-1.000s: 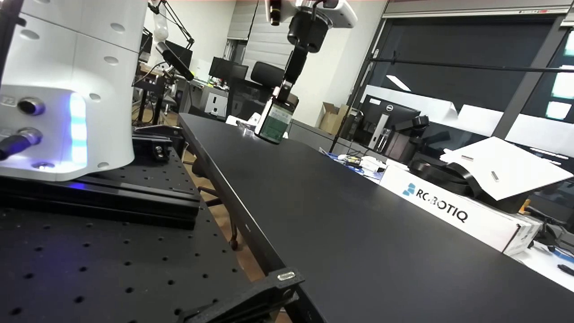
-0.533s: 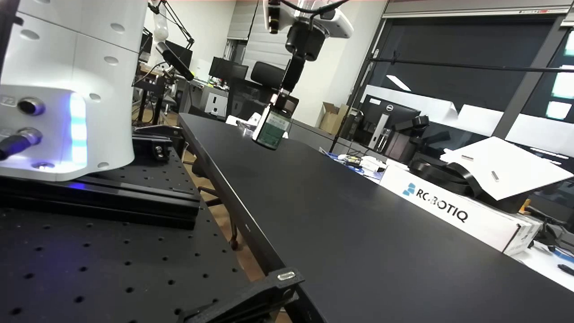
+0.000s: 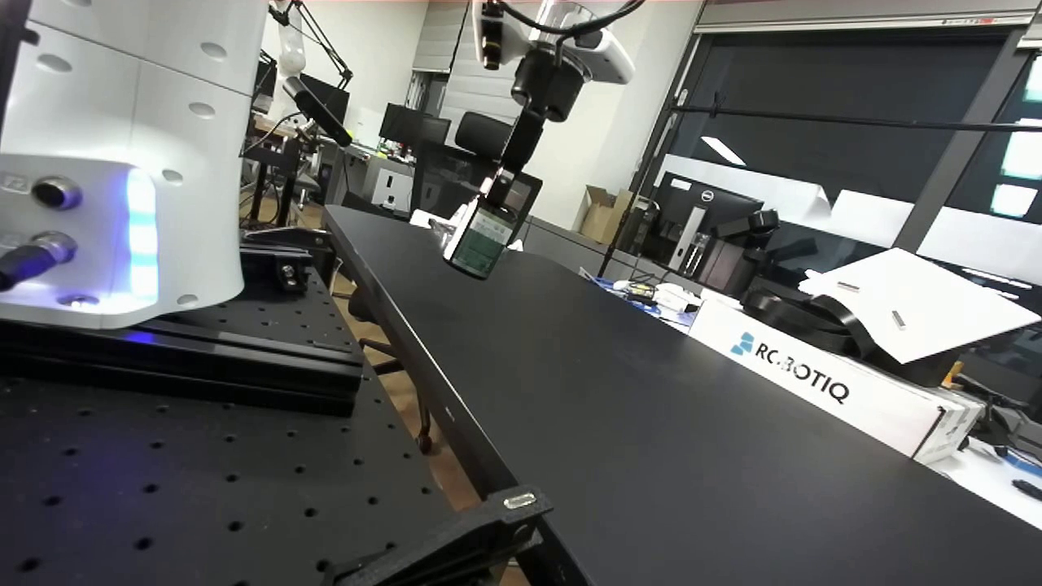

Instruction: Move the black bottle to the left

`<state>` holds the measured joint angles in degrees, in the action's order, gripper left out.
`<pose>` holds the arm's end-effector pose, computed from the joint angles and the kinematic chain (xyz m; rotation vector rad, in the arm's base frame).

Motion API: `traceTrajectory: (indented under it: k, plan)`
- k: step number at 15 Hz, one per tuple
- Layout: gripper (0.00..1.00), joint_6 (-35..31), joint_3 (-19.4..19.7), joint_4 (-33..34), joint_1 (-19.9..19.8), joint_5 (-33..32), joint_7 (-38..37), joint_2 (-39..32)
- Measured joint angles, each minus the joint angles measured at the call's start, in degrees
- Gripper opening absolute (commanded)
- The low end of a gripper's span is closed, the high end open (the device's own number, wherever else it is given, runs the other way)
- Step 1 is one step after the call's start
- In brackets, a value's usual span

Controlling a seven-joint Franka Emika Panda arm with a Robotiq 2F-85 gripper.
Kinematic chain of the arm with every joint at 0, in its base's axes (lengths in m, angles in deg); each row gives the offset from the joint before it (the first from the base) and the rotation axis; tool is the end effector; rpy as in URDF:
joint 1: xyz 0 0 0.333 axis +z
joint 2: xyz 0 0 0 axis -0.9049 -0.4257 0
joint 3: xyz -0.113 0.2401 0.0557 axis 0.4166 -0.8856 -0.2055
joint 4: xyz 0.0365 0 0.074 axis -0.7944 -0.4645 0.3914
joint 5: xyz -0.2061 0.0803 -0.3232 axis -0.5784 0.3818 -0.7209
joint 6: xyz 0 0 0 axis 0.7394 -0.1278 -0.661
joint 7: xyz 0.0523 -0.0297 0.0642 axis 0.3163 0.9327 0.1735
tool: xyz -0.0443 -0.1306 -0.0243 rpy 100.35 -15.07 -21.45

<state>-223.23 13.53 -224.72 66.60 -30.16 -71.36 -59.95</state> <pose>0.3597 0.0705 0.2150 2.9902 -0.9051 -0.1761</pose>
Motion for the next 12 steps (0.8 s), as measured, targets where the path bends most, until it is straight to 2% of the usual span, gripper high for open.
traceTrajectory:
  k: [4,12]
  plan:
    - [0.36,-1.9,0.0,0.0,0.0,-0.4,0.0,-0.5]
    - [0.36,-17.2,0.8,0.0,-0.9,-1.4,0.5,-8.6]
